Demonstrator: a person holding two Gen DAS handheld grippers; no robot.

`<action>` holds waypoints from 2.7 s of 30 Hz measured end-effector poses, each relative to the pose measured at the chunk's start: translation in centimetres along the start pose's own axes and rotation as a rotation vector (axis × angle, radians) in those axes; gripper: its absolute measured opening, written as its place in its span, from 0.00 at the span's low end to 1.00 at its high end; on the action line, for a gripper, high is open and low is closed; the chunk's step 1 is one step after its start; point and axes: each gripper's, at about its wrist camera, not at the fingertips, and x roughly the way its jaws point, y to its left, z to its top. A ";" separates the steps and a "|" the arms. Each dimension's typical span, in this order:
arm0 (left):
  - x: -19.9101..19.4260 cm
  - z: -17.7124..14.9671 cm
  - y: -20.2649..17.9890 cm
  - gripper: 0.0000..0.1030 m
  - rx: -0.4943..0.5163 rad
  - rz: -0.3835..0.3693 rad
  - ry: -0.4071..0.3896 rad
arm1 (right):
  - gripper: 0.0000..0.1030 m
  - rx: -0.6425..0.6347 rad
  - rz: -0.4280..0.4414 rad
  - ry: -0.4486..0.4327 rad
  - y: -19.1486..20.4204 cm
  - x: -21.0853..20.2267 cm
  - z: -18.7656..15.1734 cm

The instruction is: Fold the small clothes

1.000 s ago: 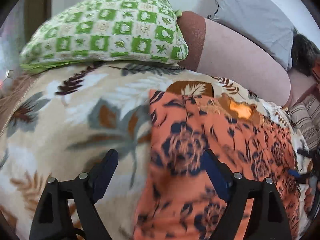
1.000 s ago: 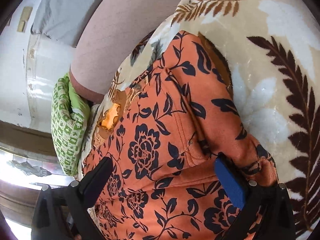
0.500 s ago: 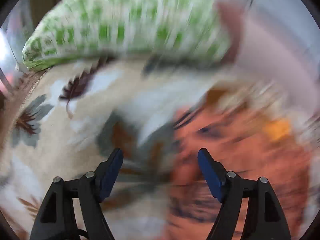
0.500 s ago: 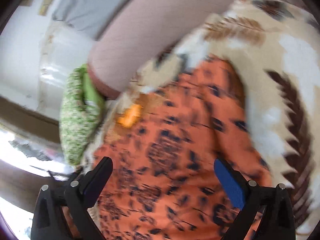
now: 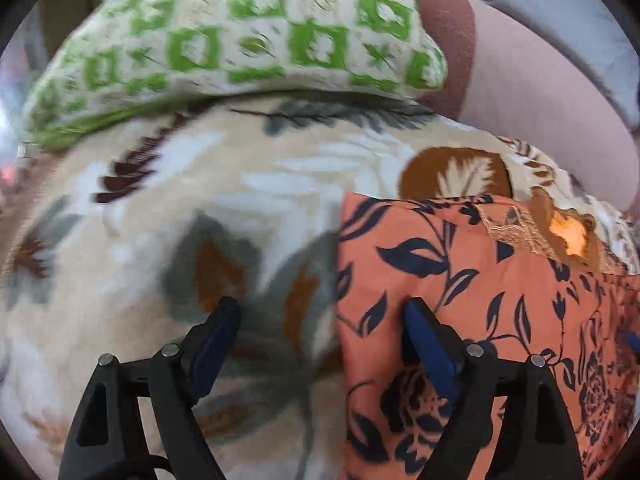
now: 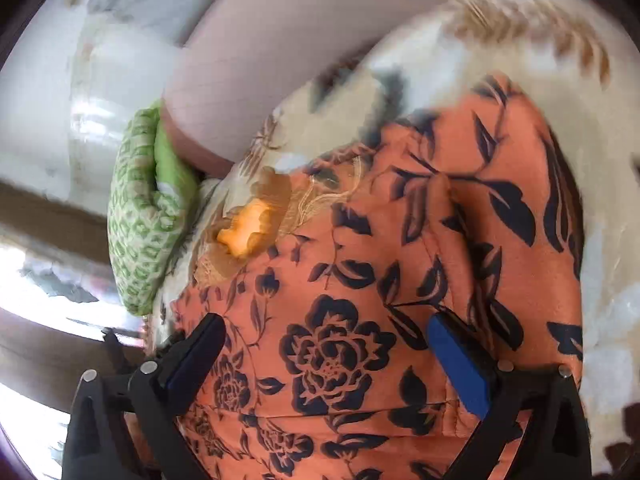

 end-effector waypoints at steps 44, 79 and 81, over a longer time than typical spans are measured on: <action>-18.4 -17.8 1.4 0.86 0.025 -0.146 -0.090 | 0.98 -0.191 -0.120 -0.042 -2.9 -17.4 -14.2; -21.1 -30.5 5.0 0.86 -0.083 -0.072 0.110 | 0.98 -0.138 -0.443 0.000 -7.9 -22.1 -27.5; -20.1 -31.1 4.9 0.86 -0.075 -0.075 0.142 | 0.98 -0.114 -0.420 0.029 -9.0 -21.5 -27.2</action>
